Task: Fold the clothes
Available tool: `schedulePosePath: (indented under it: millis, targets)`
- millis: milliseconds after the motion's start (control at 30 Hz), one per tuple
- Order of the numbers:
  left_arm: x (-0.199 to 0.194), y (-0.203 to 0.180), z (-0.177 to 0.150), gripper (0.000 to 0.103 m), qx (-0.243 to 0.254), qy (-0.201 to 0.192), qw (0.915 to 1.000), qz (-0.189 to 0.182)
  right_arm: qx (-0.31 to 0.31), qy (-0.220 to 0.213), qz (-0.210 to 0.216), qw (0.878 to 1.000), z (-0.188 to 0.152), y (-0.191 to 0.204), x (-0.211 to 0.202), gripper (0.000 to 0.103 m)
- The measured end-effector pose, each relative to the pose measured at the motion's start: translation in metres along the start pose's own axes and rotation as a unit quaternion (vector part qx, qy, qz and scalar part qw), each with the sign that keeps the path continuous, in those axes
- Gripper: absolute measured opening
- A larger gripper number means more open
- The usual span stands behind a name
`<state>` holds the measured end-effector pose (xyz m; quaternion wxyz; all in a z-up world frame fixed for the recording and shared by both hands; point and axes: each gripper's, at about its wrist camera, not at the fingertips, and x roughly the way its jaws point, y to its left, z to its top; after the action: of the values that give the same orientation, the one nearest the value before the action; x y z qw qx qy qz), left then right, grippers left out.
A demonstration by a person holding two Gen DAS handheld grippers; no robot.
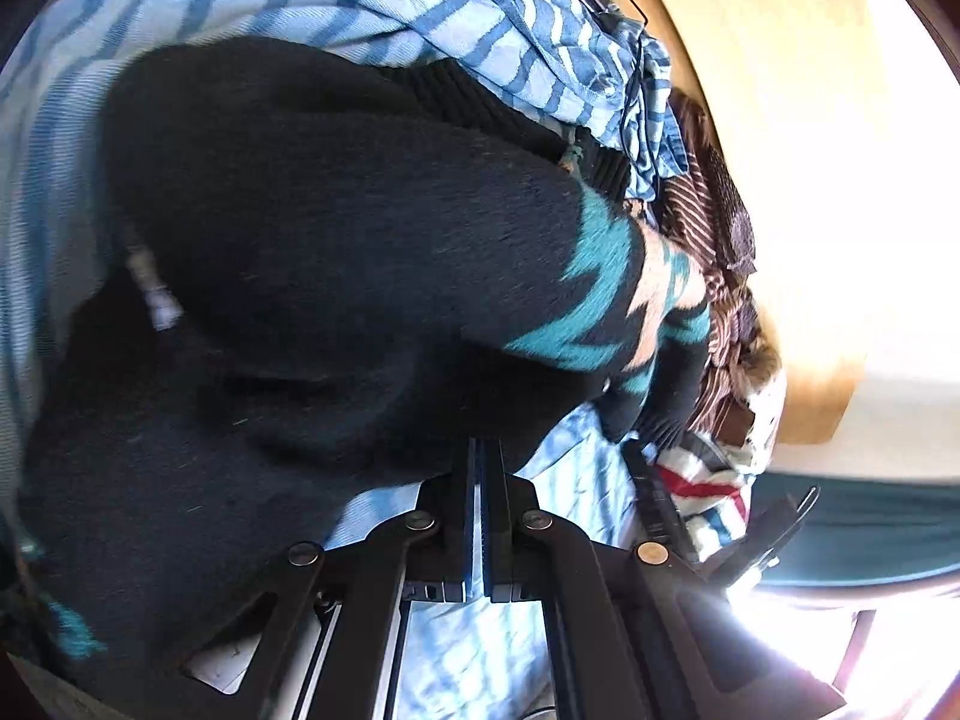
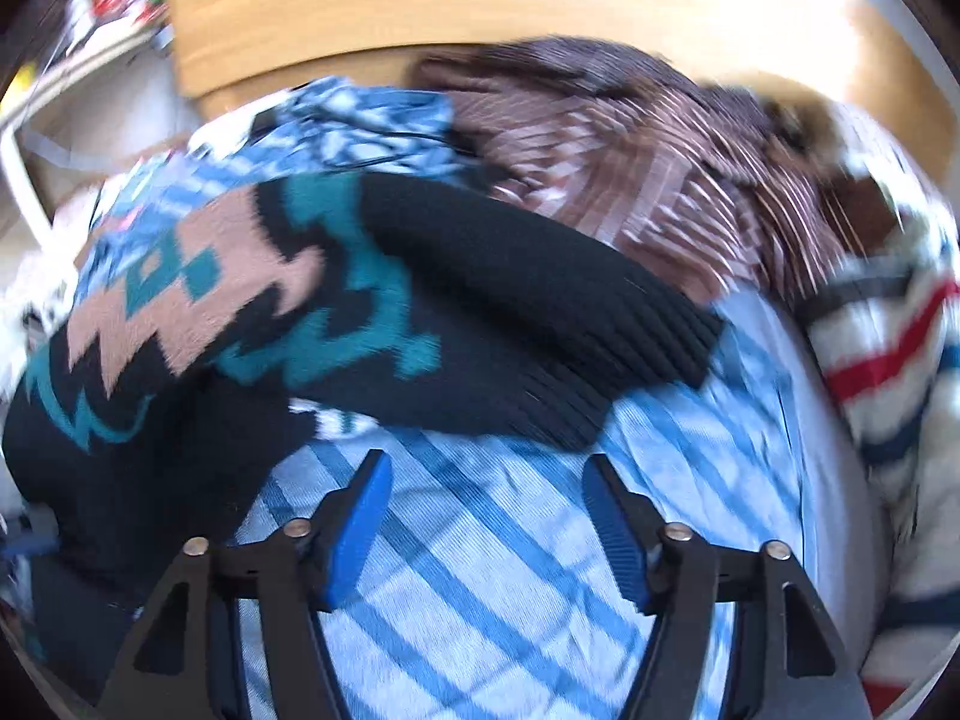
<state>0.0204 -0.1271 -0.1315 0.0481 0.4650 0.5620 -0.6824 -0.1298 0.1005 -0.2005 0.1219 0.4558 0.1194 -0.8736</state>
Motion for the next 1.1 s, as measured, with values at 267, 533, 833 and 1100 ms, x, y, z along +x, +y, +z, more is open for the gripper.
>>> schedulePosePath:
  millis: [267, 533, 833, 1100]
  targets:
    - [0.018, -0.01, -0.001, 0.001, 0.0, 0.021, 0.9997, -0.016, -0.029, 0.012, -0.075, 0.997, 0.026, 0.018, 0.032, 0.016]
    - [0.019, 0.018, -0.008, 0.001, -0.045, 0.017, 0.9987, -0.014, 0.05, -0.073, -0.089, 0.992, -0.002, -0.036, -0.079, 0.014]
    - [-0.011, 0.046, -0.038, 0.001, -0.07, -0.003, 0.9951, -0.07, 0.147, 0.096, -0.066, 0.982, -0.104, -0.089, -0.122, 0.002]
    - [-0.045, 0.091, -0.047, 0.001, -0.134, -0.053, 0.9882, -0.05, 0.202, 0.182, -0.039, 0.962, -0.169, -0.103, -0.122, 0.007]
